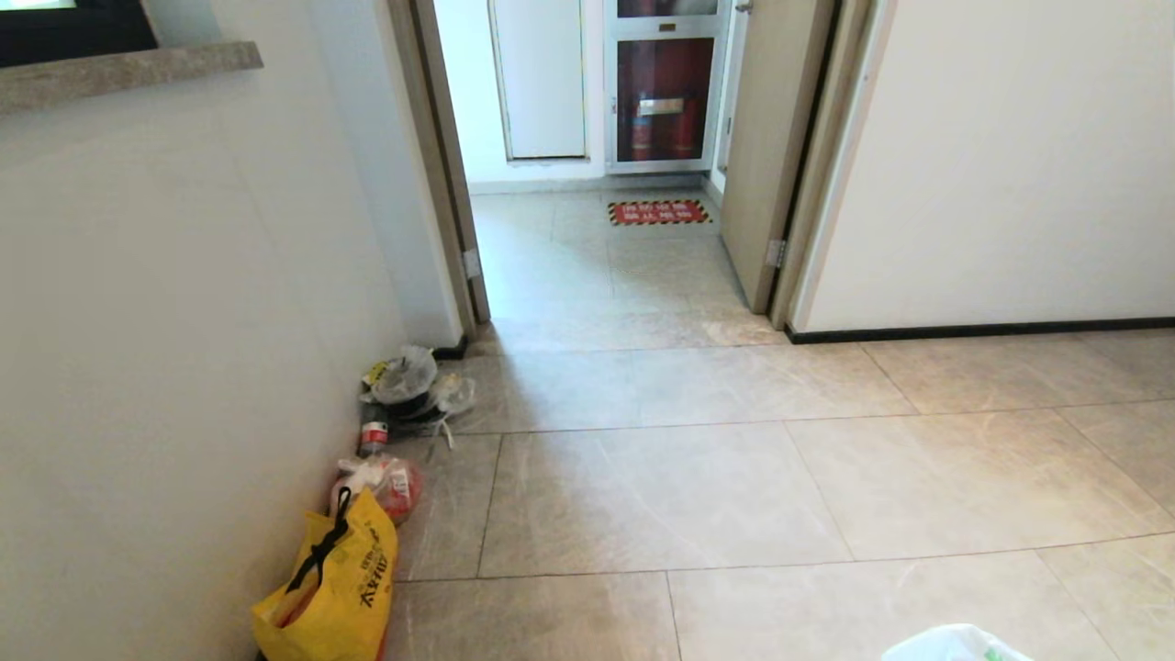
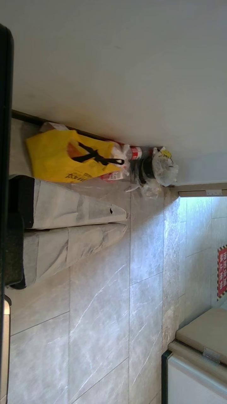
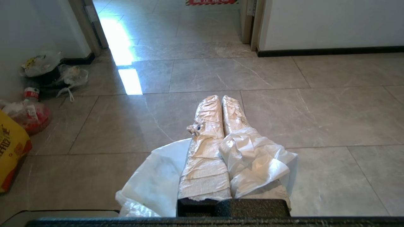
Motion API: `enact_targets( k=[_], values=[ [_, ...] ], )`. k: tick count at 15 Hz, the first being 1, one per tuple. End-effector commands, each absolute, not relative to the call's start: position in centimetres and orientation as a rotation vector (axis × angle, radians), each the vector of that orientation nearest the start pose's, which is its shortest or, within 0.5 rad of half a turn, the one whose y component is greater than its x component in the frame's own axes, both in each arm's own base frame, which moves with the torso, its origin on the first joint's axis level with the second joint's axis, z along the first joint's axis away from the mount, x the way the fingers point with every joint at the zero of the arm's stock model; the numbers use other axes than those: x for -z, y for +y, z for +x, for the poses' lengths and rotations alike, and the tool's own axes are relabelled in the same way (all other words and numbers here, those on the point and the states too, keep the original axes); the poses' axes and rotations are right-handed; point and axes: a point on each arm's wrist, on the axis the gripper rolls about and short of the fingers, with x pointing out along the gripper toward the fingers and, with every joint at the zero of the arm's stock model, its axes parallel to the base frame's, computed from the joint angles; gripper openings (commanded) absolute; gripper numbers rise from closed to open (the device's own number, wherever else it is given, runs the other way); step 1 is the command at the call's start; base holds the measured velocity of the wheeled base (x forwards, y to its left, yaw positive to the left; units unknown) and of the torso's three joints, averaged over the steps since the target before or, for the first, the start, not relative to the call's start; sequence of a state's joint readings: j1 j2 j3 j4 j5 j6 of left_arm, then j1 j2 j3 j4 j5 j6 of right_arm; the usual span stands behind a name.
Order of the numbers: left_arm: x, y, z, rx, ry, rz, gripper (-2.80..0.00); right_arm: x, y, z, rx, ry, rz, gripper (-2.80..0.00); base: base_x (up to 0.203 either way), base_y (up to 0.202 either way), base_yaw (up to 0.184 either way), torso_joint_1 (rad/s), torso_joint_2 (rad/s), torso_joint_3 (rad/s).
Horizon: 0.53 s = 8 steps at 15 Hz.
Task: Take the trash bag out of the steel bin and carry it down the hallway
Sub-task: Put the trash bag at the door
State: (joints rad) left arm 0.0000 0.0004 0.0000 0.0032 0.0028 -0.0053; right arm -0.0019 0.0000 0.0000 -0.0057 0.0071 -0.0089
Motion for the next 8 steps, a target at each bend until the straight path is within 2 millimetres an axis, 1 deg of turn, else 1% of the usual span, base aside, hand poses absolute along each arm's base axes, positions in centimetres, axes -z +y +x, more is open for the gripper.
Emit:
enact_targets(
  k=[1, 8],
  values=[
    [-7.52, 0.01, -2.27, -0.003, 0.005, -0.006, -2.80, -7.61, 0.02, -2.27, -0.006, -0.005, -0.009, -2.80, 0.190, 0.000, 0.001, 0.003, 0.00, 0.002],
    [-7.52, 0.01, -2.28, -0.003, 0.003, -0.006, -2.80, -7.61, 0.02, -2.27, -0.006, -0.005, -0.009, -2.80, 0.197, 0.000, 0.000, 0.001, 0.00, 0.004]
  ],
)
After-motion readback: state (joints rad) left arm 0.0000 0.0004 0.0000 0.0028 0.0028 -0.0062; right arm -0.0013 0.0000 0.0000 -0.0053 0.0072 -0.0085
